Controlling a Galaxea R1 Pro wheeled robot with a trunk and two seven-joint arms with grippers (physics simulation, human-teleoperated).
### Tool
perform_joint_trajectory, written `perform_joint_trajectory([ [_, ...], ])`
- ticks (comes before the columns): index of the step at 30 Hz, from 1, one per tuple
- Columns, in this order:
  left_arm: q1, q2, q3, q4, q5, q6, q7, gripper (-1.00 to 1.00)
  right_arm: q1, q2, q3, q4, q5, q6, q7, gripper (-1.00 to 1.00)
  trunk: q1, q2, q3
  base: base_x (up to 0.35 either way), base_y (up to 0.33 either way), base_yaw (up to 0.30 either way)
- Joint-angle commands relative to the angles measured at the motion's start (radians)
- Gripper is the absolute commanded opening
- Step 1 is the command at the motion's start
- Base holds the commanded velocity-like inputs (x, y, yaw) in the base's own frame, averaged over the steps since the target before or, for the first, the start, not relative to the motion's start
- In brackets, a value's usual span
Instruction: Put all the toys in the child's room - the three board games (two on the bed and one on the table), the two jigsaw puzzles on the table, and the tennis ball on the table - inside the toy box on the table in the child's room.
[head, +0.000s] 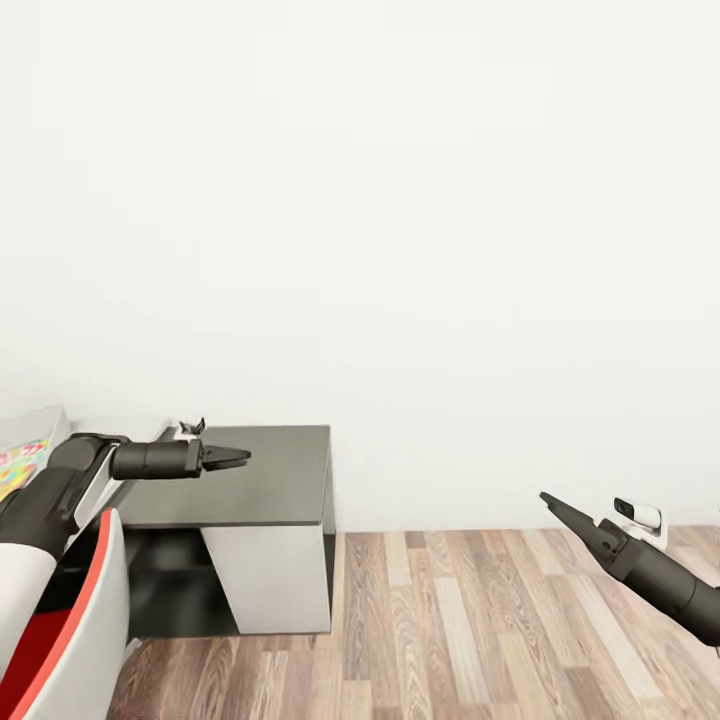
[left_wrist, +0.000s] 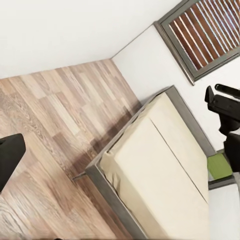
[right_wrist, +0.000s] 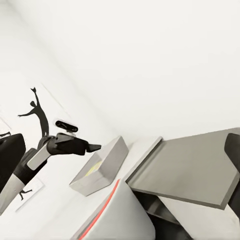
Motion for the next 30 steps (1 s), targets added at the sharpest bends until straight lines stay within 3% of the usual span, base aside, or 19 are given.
perform_joint_trajectory([
  [1,0.002,0.001,-0.003,0.0,0.004,0.009,0.001,1.0,-0.001,0.0,0.0,0.0,-0.003,0.007,0.001,1.0,0.0,-0.002,-0.001,-0.317,-0.001,0.0],
  [10,0.018,-0.001,-0.004,0.002,0.004,0.005,0.041,1.0,-0.001,0.0,0.0,0.0,-0.002,0.007,-0.001,1.0,0.0,-0.002,0.014,-0.329,0.0,0.0],
  [18,0.063,-0.039,-0.003,0.015,0.005,-0.035,0.154,1.0,-0.001,-0.002,0.0,0.015,0.003,0.003,-0.014,1.0,0.0,-0.002,0.024,-0.331,0.0,0.0],
  [21,0.084,-0.058,-0.004,0.021,0.005,-0.042,0.218,1.0,-0.001,0.002,0.001,0.034,0.03,0.001,-0.045,1.0,0.0,-0.002,0.024,-0.331,0.0,0.0],
  [24,0.099,-0.087,-0.003,0.054,0.006,-0.069,0.324,1.0,-0.002,0.007,0.0,0.098,0.087,-0.032,-0.114,1.0,0.0,-0.002,0.025,-0.257,0.0,0.0],
  [25,0.103,-0.1,-0.003,0.088,0.008,-0.097,0.392,1.0,-0.004,0.007,0.0,0.143,0.113,-0.051,-0.153,1.0,0.0,-0.002,0.025,-0.103,0.0,0.0],
  [30,0.107,-0.137,-0.005,0.221,0.005,-0.159,0.505,1.0,-0.008,-0.001,0.003,0.238,0.138,-0.07,-0.206,1.0,0.0,-0.002,0.025,-0.043,0.0,0.0],
])
